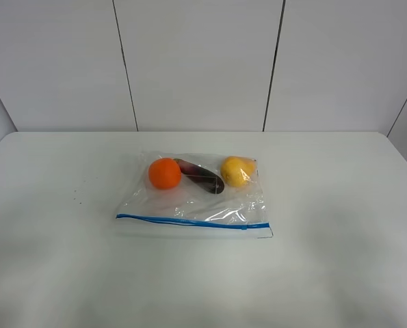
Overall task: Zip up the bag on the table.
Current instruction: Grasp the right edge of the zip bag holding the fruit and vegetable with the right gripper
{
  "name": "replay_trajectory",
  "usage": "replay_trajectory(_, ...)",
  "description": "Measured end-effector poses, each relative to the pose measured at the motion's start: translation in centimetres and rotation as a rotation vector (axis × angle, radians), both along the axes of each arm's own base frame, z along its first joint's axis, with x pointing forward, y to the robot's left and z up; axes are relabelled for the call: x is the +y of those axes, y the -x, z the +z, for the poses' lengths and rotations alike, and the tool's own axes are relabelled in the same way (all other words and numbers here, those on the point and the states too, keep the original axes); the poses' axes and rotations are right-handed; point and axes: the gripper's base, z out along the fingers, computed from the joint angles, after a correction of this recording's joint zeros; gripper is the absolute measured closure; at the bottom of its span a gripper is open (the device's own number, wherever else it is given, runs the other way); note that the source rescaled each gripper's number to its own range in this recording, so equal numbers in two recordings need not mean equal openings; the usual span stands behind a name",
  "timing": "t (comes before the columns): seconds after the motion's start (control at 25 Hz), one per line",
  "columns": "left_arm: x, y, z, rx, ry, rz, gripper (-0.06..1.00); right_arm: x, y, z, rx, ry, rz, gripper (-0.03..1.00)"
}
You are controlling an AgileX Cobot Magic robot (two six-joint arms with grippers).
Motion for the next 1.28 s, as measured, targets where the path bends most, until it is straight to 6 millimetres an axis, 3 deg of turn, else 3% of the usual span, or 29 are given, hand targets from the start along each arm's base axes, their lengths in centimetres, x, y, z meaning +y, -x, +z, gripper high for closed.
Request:
replay_trajectory(1.0,0.0,0.0,0.0,0.000,0.000,0.000,-0.06,-0.1,0.1,0.6,0.002,0.002,-0.015,-0.03)
replay_trajectory(1.12,0.0,0.0,0.0,0.000,0.000,0.000,-0.06,-0.1,-0.8,1.5,0.053,-0.048,-0.038,-0.03)
replay_trajectory(1.28,0.0,0.0,0.0,0.000,0.000,0.000,-0.06,0.1,-4.1,2.4,0.175,-0.086,-0.039,-0.03)
